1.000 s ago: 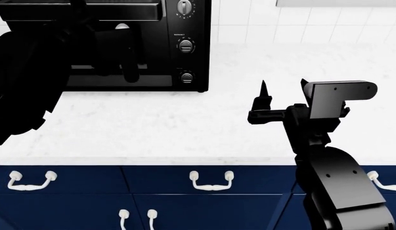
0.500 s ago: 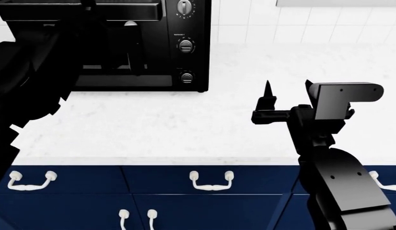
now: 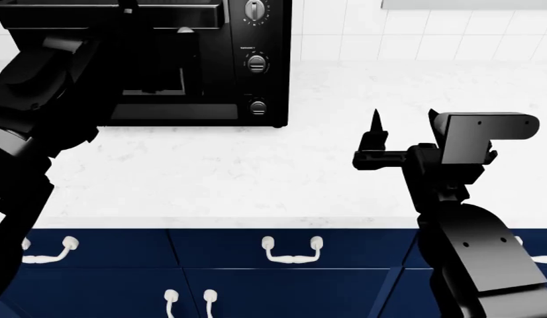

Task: Open the toaster oven door.

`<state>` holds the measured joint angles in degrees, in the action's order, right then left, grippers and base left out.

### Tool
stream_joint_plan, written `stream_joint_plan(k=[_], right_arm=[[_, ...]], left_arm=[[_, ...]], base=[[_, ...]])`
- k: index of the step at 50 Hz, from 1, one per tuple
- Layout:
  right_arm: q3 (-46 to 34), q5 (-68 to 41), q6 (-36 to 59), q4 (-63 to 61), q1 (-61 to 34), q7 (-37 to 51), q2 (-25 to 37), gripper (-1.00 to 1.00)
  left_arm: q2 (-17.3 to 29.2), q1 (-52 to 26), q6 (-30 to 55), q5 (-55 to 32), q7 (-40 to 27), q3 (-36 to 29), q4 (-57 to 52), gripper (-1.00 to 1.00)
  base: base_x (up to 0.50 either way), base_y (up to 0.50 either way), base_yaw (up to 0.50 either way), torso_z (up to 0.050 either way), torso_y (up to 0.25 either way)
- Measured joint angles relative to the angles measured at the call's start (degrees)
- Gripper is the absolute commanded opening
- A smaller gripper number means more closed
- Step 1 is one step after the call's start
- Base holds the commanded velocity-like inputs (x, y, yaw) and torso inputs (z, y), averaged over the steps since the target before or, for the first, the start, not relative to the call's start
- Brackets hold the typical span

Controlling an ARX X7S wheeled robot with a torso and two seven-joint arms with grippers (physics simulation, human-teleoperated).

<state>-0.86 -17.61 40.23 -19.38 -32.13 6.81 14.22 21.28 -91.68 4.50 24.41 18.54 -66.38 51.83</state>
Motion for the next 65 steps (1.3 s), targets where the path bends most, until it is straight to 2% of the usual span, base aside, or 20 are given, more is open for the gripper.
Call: stream_joint_plan(k=[3, 4, 19, 27, 65], right_arm=[[0.1, -0.1, 0.1, -0.1, 0.0, 0.1, 0.1, 1.00], [0.1, -0.2, 0.2, -0.2, 0.0, 0.1, 0.1, 1.00], [0.7, -0.9, 0.3, -0.6, 0.4, 0.6, 0.6, 1.00], [1.1, -1.2, 0.0, -0.7, 0.8, 0.7, 0.7, 1.00], [0.8, -2.6, -0.4, -0.8, 0.8, 1.4, 0.8, 1.00]], left_arm=[[-0.5, -0.3, -0.5, 0.1, -0.2, -0.2, 1.1, 1.00], [-0.7, -0.4, -0.6, 0.2, -0.3, -0.3, 1.4, -1.00], [-1.8, -1.1, -2.0, 1.2, -1.0, 0.1, 4.0, -1.00], [-0.6, -0.4, -1.7, 2.4, -0.4, 1.2, 1.4, -1.00], [20.0, 10.9, 10.2, 3.4, 8.3, 4.3, -41.3, -1.00]], base=[[0.00, 0.00, 0.00, 0.000, 0.000], [0.00, 0.00, 0.00, 0.000, 0.000], [0.00, 0.00, 0.00, 0.000, 0.000], [0.00, 0.00, 0.00, 0.000, 0.000], [0.00, 0.00, 0.00, 0.000, 0.000]])
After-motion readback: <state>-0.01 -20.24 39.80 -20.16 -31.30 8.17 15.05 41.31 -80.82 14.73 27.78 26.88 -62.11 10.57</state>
